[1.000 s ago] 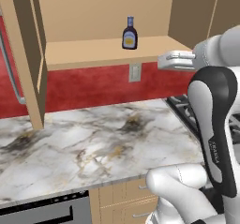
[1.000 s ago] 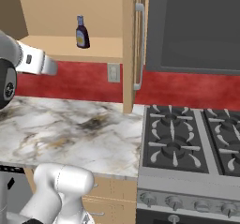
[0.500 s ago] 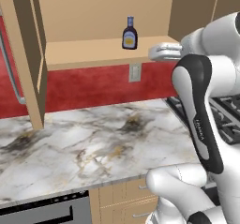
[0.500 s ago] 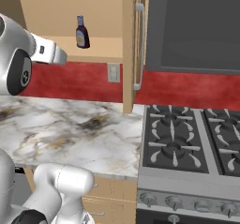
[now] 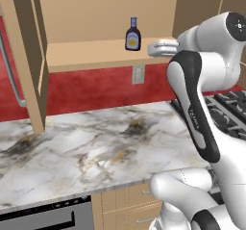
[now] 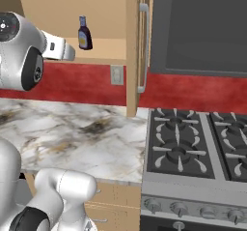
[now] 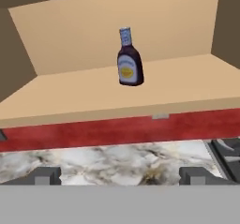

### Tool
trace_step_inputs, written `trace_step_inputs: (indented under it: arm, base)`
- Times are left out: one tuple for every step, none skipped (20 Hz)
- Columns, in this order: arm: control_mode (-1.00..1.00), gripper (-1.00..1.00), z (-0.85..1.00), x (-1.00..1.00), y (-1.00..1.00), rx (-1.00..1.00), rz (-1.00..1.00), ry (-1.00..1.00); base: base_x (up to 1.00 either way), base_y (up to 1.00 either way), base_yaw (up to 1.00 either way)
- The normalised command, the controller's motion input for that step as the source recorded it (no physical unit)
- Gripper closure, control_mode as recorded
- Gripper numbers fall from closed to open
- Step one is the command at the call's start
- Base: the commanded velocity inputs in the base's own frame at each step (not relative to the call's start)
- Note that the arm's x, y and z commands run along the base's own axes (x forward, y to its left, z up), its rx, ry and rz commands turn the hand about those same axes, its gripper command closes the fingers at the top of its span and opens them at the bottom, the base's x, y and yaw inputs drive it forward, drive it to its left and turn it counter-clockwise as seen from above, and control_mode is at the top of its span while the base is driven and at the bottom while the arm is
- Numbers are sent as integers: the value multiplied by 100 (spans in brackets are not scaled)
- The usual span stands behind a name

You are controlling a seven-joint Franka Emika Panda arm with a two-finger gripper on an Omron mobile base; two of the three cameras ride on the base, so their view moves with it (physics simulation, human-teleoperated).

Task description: Move the condiment bottle and mustard from the cabinet to the dining counter.

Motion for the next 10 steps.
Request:
trace_step_inputs:
  arm:
    - [-100,-100,0,31,0,-1,0,-9]
    - [-100,-100,0,29,0,-2,0,-11]
    - [-100,-100,0,27,0,-3,0,-15]
    - [-100,-100,0,24,0,-3,0,-17]
    - [-100,-100,0,24,0,-3,0,-16]
    - [-100,-100,4,22,0,-1,0,-13]
    - [-100,-100,6,24,0,-1,0,-12]
    - [-100,-100,8,26,0,0,0,-10]
    - [-100,-100,9,27,0,0,0,-9]
    - [-100,-100,11,28,0,0,0,-7]
  base:
    - [0,0,0]
    - [0,0,0]
    - [0,0,0]
    - [0,0,0]
    - [0,0,0]
    - [0,0,0]
    - [0,0,0]
    - [0,0,0]
    - [0,0,0]
    - [0,0,0]
